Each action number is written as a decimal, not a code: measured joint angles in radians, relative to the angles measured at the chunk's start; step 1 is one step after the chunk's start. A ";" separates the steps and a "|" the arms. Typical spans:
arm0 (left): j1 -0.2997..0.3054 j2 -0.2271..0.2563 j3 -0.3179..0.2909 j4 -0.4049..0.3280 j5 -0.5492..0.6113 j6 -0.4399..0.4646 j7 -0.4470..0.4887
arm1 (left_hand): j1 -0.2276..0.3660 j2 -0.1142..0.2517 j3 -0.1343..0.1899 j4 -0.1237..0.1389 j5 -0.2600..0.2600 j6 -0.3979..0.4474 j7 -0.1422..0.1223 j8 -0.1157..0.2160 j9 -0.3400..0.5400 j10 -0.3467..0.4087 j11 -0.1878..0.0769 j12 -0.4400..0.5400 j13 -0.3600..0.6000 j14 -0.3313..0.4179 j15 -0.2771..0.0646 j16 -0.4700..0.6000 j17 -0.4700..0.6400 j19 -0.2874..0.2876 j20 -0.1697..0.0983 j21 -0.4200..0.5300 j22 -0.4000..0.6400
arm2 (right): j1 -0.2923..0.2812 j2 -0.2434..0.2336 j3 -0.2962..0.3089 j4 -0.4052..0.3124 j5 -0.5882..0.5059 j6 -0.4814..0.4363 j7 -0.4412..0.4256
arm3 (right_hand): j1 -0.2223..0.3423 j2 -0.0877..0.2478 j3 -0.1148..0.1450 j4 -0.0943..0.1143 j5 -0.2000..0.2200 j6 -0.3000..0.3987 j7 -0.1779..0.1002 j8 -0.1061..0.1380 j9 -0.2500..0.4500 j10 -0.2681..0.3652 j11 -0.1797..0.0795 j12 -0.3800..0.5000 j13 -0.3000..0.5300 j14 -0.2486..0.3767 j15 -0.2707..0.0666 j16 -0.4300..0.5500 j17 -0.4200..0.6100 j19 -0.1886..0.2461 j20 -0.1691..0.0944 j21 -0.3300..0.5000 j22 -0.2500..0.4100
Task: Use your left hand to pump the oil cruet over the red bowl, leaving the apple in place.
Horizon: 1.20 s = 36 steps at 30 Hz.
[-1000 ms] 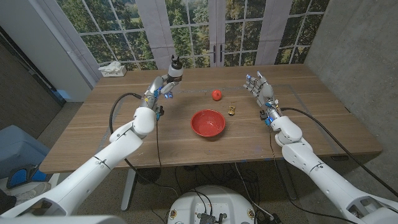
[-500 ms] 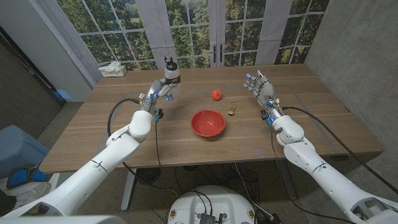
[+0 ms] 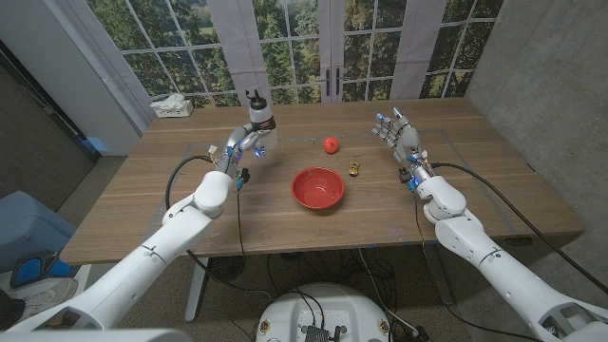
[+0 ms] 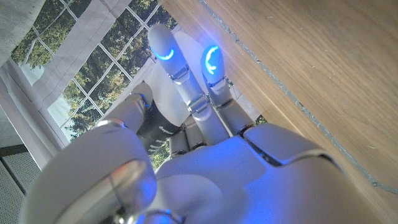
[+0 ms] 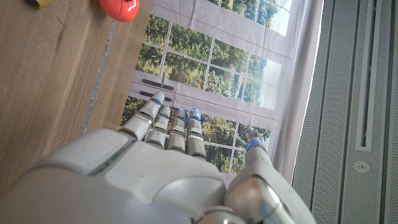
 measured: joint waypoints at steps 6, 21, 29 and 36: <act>-0.011 -0.004 0.008 0.034 -0.026 -0.035 -0.023 | -0.001 0.002 -0.006 0.006 0.000 -0.021 -0.004 0.000 0.000 -0.004 -0.004 -0.002 0.000 -0.026 0.000 -0.027 -0.012 -0.015 0.002 -0.028 -0.037 | 0.004 -0.003 -0.003 -0.009 -0.004 -0.011 -0.005 | 0.000 0.000 0.000 0.000 0.000 0.000 0.000 0.000 0.000 0.000 0.000 0.000 0.000 0.000 0.000 0.000 0.000 0.000 0.000 0.000 0.000; -0.030 0.000 0.025 0.082 -0.060 -0.043 -0.054 | -0.011 0.011 -0.014 0.014 0.007 -0.064 -0.014 0.000 -0.002 -0.023 -0.023 -0.001 0.005 -0.097 0.008 -0.128 -0.072 -0.047 0.012 -0.110 -0.152 | 0.010 -0.005 -0.013 -0.017 -0.009 -0.030 -0.009 | 0.000 0.000 0.000 0.000 0.000 0.000 0.000 0.000 0.000 0.000 0.000 0.000 0.000 0.000 0.000 0.000 0.000 0.000 0.000 0.000 0.000; -0.045 0.006 0.035 0.102 -0.071 -0.024 -0.068 | -0.056 0.026 -0.011 0.011 0.007 -0.080 -0.016 0.004 -0.002 -0.034 -0.034 0.004 0.005 -0.130 0.016 -0.185 -0.111 -0.081 0.018 -0.138 -0.194 | 0.018 -0.001 -0.018 -0.012 -0.009 -0.036 -0.007 | 0.000 0.000 0.000 0.000 0.000 0.000 0.000 0.000 0.000 0.000 0.000 0.000 0.000 0.000 0.000 -0.005 0.000 0.000 0.000 -0.004 0.000; -0.062 0.004 0.047 0.133 -0.085 -0.016 -0.084 | -0.063 0.030 -0.007 0.007 0.007 -0.080 -0.016 0.004 -0.002 -0.034 -0.034 0.004 0.005 -0.138 0.020 -0.205 -0.127 -0.098 0.020 -0.146 -0.209 | 0.024 0.003 -0.021 -0.006 -0.011 -0.039 -0.006 | 0.000 0.000 0.000 0.000 0.000 0.000 0.000 0.000 0.000 0.000 0.000 0.000 0.000 0.000 0.000 -0.008 0.000 0.000 0.000 -0.004 0.000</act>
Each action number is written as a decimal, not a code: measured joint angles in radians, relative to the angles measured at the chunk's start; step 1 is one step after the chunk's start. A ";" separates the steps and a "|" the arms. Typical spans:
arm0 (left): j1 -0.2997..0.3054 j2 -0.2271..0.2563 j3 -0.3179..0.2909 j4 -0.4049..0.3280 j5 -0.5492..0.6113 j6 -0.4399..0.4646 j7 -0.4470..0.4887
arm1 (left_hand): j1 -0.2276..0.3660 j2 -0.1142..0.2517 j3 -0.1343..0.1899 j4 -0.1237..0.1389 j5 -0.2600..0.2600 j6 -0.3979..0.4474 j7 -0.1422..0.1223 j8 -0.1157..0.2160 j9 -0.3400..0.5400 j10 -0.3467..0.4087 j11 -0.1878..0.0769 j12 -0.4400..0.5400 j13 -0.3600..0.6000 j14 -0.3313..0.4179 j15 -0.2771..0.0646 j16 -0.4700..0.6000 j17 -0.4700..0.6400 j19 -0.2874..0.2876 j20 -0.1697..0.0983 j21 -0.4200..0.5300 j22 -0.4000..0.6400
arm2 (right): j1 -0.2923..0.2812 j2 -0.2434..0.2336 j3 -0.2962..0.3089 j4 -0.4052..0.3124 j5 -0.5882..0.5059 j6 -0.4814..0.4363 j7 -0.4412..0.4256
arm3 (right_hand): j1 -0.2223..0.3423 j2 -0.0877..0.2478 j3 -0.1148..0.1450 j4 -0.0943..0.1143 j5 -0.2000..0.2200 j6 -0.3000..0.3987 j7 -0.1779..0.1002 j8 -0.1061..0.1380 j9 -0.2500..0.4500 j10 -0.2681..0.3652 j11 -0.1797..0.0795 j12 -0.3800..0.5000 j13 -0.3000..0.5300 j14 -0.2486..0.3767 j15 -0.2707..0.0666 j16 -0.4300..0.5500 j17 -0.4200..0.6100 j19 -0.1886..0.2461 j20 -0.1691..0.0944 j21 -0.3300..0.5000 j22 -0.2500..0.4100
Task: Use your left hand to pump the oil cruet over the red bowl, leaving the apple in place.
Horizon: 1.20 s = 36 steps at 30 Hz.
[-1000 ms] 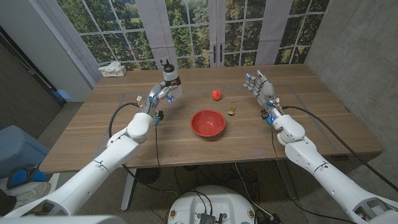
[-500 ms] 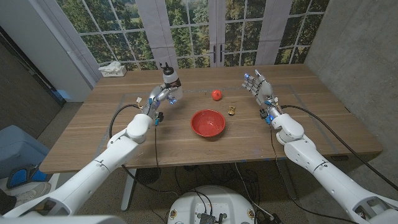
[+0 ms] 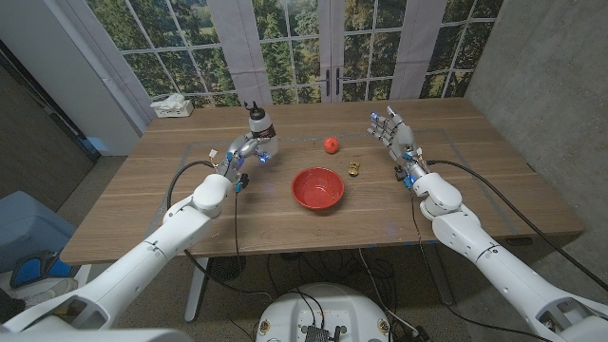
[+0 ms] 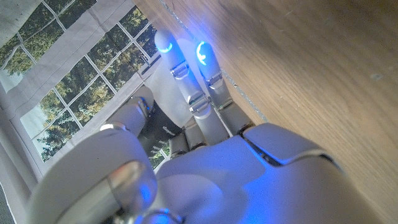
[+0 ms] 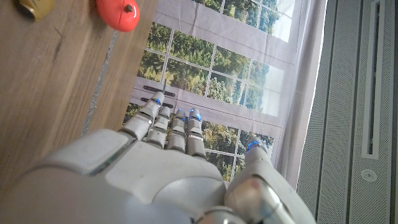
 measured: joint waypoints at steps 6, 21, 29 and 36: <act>-0.012 -0.005 0.009 0.024 -0.008 0.004 -0.009 | -0.007 -0.004 0.003 -0.003 0.000 0.000 0.000 0.000 0.000 -0.005 -0.005 0.000 0.000 -0.001 0.000 -0.024 -0.015 -0.028 0.004 -0.010 -0.011 | 0.003 0.003 -0.002 0.003 -0.002 -0.002 -0.003 | 0.000 0.000 0.000 0.000 0.000 0.000 0.000 0.000 0.000 0.000 0.000 0.000 0.000 0.000 0.000 0.000 0.000 0.000 0.000 0.000 0.000; -0.032 -0.010 0.030 0.064 -0.028 0.021 -0.031 | -0.024 -0.009 0.021 -0.018 0.000 -0.009 0.002 0.003 0.000 -0.005 -0.005 0.000 0.000 -0.021 0.011 -0.120 -0.072 -0.114 0.011 -0.045 -0.053 | 0.003 0.008 -0.006 0.005 -0.006 -0.004 -0.009 | 0.000 0.000 0.000 0.000 0.000 0.000 0.000 0.000 0.000 0.000 0.000 0.000 0.000 0.000 0.000 0.000 0.000 0.000 0.000 0.000 0.000; -0.035 -0.003 0.035 0.065 -0.037 0.040 -0.040 | -0.036 -0.009 0.040 -0.012 0.000 -0.014 -0.002 0.003 0.000 -0.011 -0.011 0.000 0.000 -0.030 0.019 -0.158 -0.097 -0.141 0.014 -0.060 -0.067 | 0.004 0.010 -0.007 0.006 -0.007 -0.004 -0.009 | 0.000 0.000 0.000 0.000 0.000 0.000 0.000 0.000 0.000 0.000 0.000 0.000 0.000 0.000 0.000 0.000 0.000 0.000 0.000 0.000 0.000; -0.041 0.010 0.042 0.061 -0.046 0.063 -0.062 | -0.062 -0.020 0.127 0.036 -0.007 -0.062 -0.012 0.003 -0.001 -0.066 0.007 0.000 0.000 -0.121 0.078 -0.288 -0.144 -0.307 0.021 -0.142 -0.080 | 0.003 0.010 -0.009 0.005 -0.010 -0.003 -0.011 | 0.000 0.000 0.000 0.000 0.000 0.000 0.000 0.000 0.000 0.000 0.000 0.000 0.000 0.000 0.000 0.000 -0.001 0.000 0.000 0.000 0.000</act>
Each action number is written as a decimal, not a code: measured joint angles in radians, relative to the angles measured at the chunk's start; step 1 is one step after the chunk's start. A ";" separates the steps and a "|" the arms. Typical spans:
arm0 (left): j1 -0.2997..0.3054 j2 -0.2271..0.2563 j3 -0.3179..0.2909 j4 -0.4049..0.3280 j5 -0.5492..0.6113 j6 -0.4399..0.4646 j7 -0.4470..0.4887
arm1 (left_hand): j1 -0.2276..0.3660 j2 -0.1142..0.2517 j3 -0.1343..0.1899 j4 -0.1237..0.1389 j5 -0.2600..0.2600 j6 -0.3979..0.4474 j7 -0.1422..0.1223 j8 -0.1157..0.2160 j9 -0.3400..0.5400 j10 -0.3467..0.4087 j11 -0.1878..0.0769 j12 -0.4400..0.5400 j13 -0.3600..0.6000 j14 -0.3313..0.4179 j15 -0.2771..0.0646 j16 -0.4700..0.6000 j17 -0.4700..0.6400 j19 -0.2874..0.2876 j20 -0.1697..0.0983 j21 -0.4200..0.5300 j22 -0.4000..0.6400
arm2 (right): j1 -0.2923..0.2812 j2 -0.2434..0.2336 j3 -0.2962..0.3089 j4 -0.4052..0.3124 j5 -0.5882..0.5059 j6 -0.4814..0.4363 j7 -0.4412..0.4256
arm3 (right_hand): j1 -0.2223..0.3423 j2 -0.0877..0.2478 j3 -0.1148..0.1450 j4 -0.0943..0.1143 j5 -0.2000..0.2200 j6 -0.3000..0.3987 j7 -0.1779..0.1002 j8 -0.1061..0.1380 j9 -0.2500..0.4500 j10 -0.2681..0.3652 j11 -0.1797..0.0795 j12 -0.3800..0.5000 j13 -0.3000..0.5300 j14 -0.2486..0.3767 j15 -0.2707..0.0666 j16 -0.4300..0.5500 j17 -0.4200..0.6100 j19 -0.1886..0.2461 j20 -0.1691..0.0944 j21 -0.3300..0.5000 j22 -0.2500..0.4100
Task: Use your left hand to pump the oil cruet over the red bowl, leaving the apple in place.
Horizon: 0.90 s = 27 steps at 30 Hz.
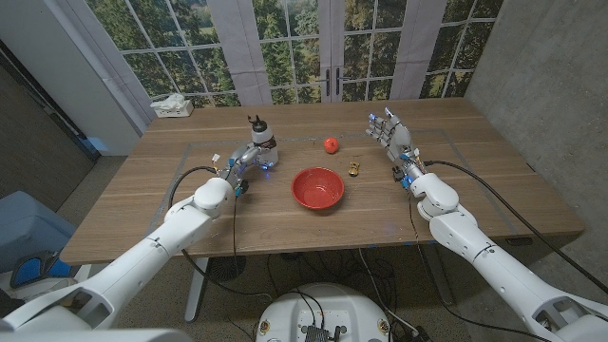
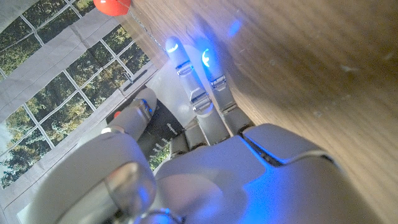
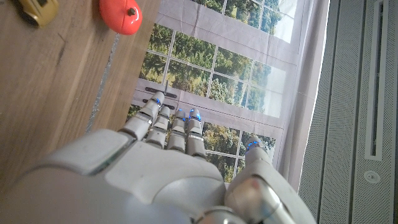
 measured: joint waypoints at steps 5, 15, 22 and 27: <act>-0.004 0.006 0.003 -0.004 -0.006 0.017 -0.014 | -0.009 0.004 -0.005 -0.005 -0.009 -0.008 -0.008 0.000 -0.003 -0.017 0.012 0.000 0.000 -0.068 0.037 -0.032 0.014 -0.090 0.011 -0.052 -0.003 | 0.000 0.000 -0.001 -0.001 -0.001 0.000 -0.001 | 0.000 0.000 -0.003 -0.003 0.000 0.000 0.000 0.000 0.000 0.000 0.000 0.000 0.000 0.000 0.000 0.000 -0.004 0.000 0.000 0.000 0.000; -0.014 0.023 0.010 -0.016 -0.016 0.045 -0.032 | 0.004 0.027 -0.075 -0.063 -0.013 -0.025 -0.015 0.000 -0.003 -0.056 0.033 0.000 0.000 -0.155 0.088 -0.054 0.028 -0.207 0.049 -0.125 -0.006 | 0.006 0.003 -0.003 0.000 -0.004 0.000 -0.001 | 0.000 0.000 -0.003 -0.003 0.000 0.000 0.000 0.000 0.000 0.000 0.000 0.000 0.000 0.000 0.000 0.000 -0.004 0.000 0.000 0.000 0.000; -0.015 0.031 0.010 -0.032 -0.025 0.069 -0.034 | 0.037 0.025 -0.113 -0.090 -0.014 -0.049 -0.027 0.000 -0.003 -0.130 0.052 -0.012 -0.001 -0.492 0.206 -0.084 0.008 -0.324 0.080 -0.205 -0.015 | 0.006 0.006 -0.004 0.005 -0.004 0.002 0.000 | 0.000 0.000 -0.003 -0.003 0.000 0.000 0.000 0.000 0.000 0.000 0.000 0.000 0.000 0.000 0.000 0.000 -0.004 0.000 0.000 0.000 0.000; -0.011 0.040 0.007 -0.053 -0.033 0.090 -0.032 | 0.048 0.022 -0.137 -0.094 -0.014 -0.053 -0.031 0.000 -0.003 -0.171 0.054 -0.017 -0.001 -0.714 0.094 -0.090 0.008 -0.360 0.092 -0.224 0.001 | 0.006 0.007 -0.004 0.005 -0.004 0.006 0.000 | 0.000 0.000 -0.003 -0.003 0.000 -0.004 -0.004 0.000 0.000 0.000 0.000 0.000 0.000 0.000 0.000 0.000 -0.004 0.000 0.000 0.000 0.000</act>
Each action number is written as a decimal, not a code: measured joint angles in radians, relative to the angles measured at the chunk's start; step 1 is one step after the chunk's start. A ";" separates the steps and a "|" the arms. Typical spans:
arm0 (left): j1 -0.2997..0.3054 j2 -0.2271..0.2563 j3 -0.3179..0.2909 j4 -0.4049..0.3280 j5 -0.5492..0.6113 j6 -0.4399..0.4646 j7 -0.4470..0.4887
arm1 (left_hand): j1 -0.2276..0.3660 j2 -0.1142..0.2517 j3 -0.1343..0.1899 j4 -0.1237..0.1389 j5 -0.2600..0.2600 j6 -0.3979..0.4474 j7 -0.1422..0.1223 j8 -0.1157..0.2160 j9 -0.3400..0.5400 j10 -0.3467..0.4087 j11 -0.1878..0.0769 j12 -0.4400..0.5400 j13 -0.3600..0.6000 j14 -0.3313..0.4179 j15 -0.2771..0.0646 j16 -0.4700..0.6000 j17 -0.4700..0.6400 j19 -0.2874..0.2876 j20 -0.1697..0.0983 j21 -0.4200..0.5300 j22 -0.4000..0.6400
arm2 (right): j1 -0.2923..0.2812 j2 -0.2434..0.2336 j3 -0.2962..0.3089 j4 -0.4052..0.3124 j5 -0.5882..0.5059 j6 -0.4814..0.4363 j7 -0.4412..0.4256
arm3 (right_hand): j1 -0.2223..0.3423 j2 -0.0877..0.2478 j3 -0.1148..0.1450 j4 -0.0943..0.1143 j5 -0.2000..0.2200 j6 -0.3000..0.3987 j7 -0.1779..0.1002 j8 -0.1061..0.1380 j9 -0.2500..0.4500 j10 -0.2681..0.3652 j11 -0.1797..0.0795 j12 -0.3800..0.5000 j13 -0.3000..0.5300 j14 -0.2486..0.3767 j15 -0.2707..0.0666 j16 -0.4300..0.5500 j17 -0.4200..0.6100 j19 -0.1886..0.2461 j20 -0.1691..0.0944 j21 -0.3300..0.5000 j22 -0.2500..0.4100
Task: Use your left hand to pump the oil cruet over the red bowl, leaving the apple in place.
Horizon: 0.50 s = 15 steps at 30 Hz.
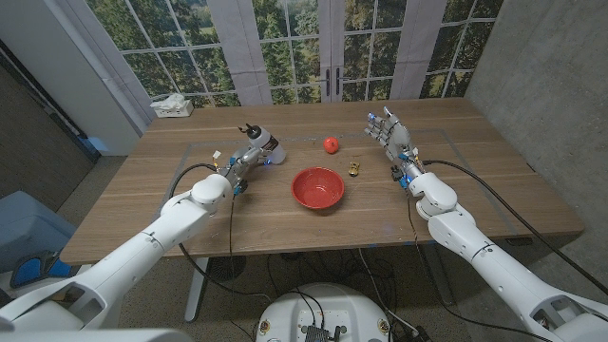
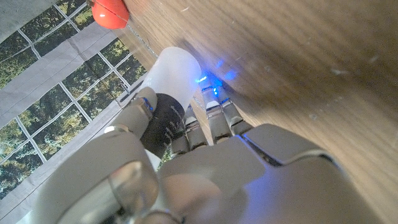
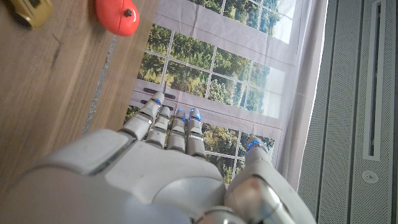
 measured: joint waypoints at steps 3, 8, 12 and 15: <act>0.004 0.005 -0.003 -0.014 -0.006 0.015 0.002 | 0.006 -0.006 -0.014 -0.006 -0.007 0.015 0.013 0.008 0.000 -0.027 0.006 0.000 -0.004 -0.020 -0.001 0.003 -0.007 -0.021 0.011 -0.020 -0.007 | -0.002 0.000 0.000 0.000 0.000 0.002 0.000 | 0.000 0.000 0.000 0.000 0.000 0.000 0.000 0.000 0.000 0.000 0.000 0.000 0.000 0.000 0.000 0.000 0.000 0.000 0.000 0.000 0.000; 0.009 0.015 -0.008 -0.041 -0.011 0.038 0.011 | 0.022 -0.022 -0.041 -0.017 -0.010 -0.002 0.003 0.005 0.000 -0.077 0.009 -0.001 -0.006 -0.064 0.006 0.003 -0.021 -0.058 0.020 -0.052 -0.008 | -0.006 -0.001 0.000 -0.003 0.001 0.003 0.000 | 0.000 0.000 0.000 0.000 0.000 0.000 0.000 0.000 0.000 0.000 0.000 0.000 0.000 0.000 0.000 0.000 0.000 0.006 0.006 0.000 0.000; 0.014 0.020 -0.010 -0.057 -0.012 0.056 0.024 | 0.034 -0.034 -0.069 -0.019 -0.010 -0.038 0.001 0.000 0.000 -0.136 0.018 -0.004 -0.009 -0.123 0.014 -0.002 -0.033 -0.103 0.034 -0.088 -0.008 | -0.009 -0.002 0.001 -0.007 0.001 0.003 0.000 | 0.000 0.000 0.000 0.000 0.000 0.000 0.000 0.000 0.000 0.000 0.000 0.000 0.000 0.000 0.000 0.000 0.000 0.006 0.006 0.000 0.000; 0.019 0.025 -0.013 -0.074 -0.009 0.066 0.036 | 0.048 -0.048 -0.101 -0.018 -0.010 -0.099 -0.008 -0.004 0.000 -0.211 0.019 -0.007 -0.011 -0.195 0.029 -0.005 -0.040 -0.150 0.049 -0.132 -0.008 | -0.010 -0.004 0.002 -0.009 0.002 0.003 0.000 | 0.000 0.000 0.000 0.000 0.000 0.000 0.000 0.000 0.000 0.000 0.000 0.000 0.000 0.000 0.000 0.000 0.000 0.006 0.006 0.000 0.000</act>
